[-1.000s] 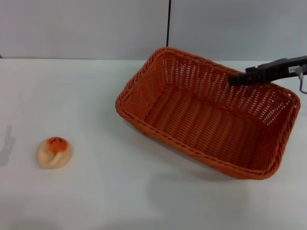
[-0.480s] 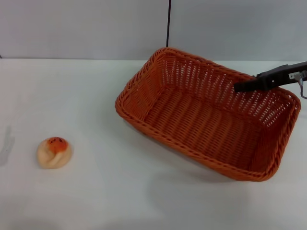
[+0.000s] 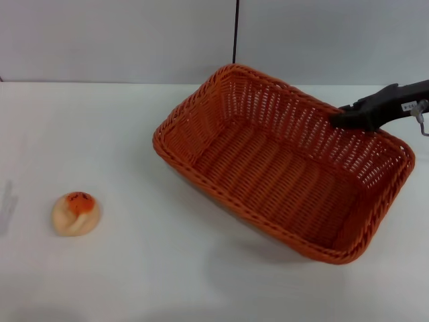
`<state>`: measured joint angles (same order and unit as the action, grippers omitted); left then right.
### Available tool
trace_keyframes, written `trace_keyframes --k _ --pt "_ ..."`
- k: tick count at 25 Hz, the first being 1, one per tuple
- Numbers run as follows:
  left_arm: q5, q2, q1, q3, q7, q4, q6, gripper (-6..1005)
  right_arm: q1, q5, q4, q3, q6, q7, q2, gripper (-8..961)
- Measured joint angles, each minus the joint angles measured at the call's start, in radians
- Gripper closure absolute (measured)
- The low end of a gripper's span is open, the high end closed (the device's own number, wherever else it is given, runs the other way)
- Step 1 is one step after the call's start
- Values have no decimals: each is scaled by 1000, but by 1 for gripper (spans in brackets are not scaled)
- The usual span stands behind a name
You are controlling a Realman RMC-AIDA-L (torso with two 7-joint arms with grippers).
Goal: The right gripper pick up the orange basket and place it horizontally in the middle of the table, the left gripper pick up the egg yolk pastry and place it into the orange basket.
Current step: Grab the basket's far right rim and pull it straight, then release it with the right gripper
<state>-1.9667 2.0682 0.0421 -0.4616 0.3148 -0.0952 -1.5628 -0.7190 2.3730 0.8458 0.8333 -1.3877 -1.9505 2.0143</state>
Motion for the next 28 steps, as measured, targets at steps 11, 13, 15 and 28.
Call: trace_keyframes --k 11,13,15,28 --pt "0 1 -49 24 -8 0 -23 207 37 -72 186 12 -172 209 2 768" --pt "0 1 -55 25 -9 0 -23 208 27 -75 188 11 -208 247 -11 773" --pt "0 2 -62 26 -10 0 -27 208 12 -81 188 7 -259 320 -32 779" --pt "0 4 -79 49 -68 -58 -40 210 -21 -194 81 1 -298 574 -94 790"
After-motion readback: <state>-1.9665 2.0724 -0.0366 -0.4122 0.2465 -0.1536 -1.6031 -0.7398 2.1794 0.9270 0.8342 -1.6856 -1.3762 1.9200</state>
